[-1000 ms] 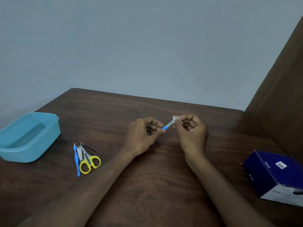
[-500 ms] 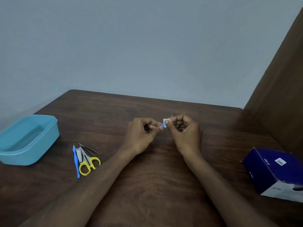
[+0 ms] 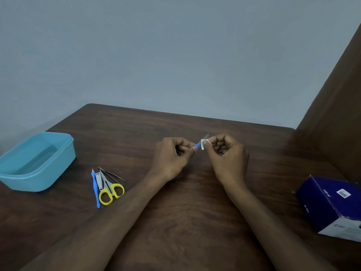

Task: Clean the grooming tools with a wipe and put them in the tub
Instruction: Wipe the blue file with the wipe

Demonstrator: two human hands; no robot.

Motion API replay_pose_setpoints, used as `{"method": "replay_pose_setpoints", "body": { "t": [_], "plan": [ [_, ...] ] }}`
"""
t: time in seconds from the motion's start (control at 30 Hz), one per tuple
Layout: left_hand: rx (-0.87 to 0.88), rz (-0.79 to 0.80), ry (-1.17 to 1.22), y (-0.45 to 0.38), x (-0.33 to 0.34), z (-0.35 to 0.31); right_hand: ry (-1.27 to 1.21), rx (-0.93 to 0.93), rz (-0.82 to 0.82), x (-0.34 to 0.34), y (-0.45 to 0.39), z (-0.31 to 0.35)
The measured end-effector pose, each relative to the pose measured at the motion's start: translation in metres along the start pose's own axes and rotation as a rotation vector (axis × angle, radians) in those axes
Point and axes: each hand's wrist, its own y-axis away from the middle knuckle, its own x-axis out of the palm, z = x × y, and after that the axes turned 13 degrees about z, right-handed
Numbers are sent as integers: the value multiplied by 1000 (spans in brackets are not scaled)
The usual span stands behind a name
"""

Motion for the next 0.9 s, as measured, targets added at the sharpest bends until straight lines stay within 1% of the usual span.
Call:
{"method": "replay_pose_setpoints", "body": {
  "t": [0.13, 0.23, 0.33, 0.43, 0.53, 0.6, 0.77, 0.9],
  "plan": [
    [46, 22, -80, 2, 0, -1, 39, -17, 79, 0, 2, -1],
    [18, 7, -131, 1, 0, 3, 154, -55, 114, -2, 2, -3],
    [-10, -16, -127, -1, 0, 6, 195, -64, 76, -5, 2, -4],
    [-15, -15, -122, -1, 0, 5, 197, -148, 51, -7, 0, -3],
    [-4, 7, -116, -1, 1, 3, 242, -243, 146, -7, -1, -3],
    [3, 9, -120, -1, 1, 2, 267, -252, 196, -5, -1, -5],
    [-28, -17, -121, -2, 1, 4, 320, -221, 153, -9, -3, -12],
    [-37, -6, -121, -2, 2, 3, 286, -288, 60, -16, -2, -4]
  ]
}}
